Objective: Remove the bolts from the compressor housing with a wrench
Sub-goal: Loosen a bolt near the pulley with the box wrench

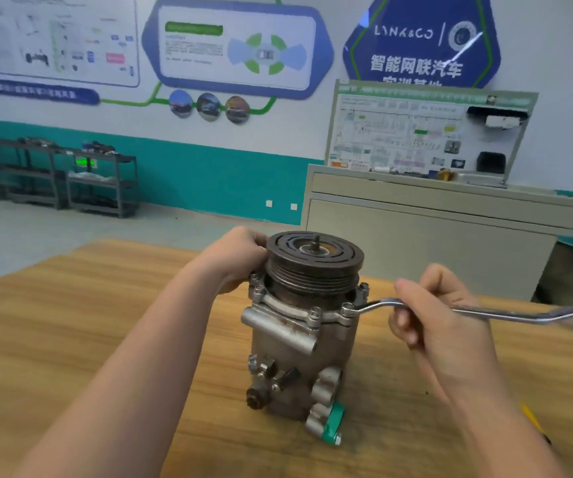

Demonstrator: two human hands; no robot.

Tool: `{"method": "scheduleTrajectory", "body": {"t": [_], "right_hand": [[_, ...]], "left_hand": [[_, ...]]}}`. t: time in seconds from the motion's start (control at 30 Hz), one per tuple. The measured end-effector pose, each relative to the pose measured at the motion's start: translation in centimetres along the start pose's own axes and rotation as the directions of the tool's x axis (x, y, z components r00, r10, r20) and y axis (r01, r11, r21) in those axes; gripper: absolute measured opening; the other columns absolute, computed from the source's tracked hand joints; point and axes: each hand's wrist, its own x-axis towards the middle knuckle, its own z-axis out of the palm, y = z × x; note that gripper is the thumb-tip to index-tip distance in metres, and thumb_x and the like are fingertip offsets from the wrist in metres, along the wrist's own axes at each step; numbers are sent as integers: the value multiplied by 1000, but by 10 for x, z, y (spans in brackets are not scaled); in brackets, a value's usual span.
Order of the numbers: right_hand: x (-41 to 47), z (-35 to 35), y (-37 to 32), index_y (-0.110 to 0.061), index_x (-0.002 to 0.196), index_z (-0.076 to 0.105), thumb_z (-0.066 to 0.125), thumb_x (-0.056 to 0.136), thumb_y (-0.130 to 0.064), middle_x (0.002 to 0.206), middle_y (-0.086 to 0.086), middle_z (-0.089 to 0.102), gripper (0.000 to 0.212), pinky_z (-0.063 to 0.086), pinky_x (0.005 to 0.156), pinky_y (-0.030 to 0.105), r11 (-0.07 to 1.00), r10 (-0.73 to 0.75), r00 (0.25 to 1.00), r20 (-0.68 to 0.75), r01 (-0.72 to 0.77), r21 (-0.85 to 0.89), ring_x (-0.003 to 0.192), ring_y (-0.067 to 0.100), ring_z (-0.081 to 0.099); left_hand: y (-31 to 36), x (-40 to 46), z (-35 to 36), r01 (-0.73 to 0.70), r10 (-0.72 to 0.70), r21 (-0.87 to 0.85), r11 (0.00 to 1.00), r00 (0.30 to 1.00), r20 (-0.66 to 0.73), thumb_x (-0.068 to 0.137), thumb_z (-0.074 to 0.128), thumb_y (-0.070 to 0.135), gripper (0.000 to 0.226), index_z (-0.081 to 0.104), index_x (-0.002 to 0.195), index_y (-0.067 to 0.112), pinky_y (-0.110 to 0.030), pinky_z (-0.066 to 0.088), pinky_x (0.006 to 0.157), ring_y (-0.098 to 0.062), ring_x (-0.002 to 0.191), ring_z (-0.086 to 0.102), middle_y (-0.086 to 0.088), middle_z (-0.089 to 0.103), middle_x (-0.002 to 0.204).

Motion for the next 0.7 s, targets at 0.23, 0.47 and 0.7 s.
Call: {"method": "scheduleTrajectory", "body": {"t": [0.23, 0.47, 0.7], "right_hand": [[-11, 22, 8, -23, 48, 43, 51, 89, 12, 38, -6, 40, 54, 26, 38, 14, 988, -152, 983, -98, 152, -7, 34, 10, 38], [-24, 38, 7, -23, 53, 46, 69, 84, -10, 45, 10, 54, 42, 36, 37, 14, 979, -177, 982, -62, 169, -116, 32, 14, 44], [-25, 36, 1, -17, 51, 41, 66, 71, -28, 42, 10, 50, 33, 31, 36, 12, 986, -164, 976, -141, 159, -51, 31, 13, 40]], "left_hand": [[0, 6, 4, 59, -51, -74, 996, 994, 98, 92, 54, 2, 17, 66, 80, 5, -26, 56, 58, -14, 61, 68, -4, 71, 66], [12, 16, 12, 60, -29, -72, 996, 928, 371, 95, 48, 1, 20, 60, 81, 6, -19, 49, 54, -7, 55, 61, 3, 67, 62], [7, 19, 5, -131, 92, 100, 986, 942, 324, 93, 51, -1, 23, 62, 80, 13, -18, 50, 64, -2, 60, 61, 6, 66, 70]]}}
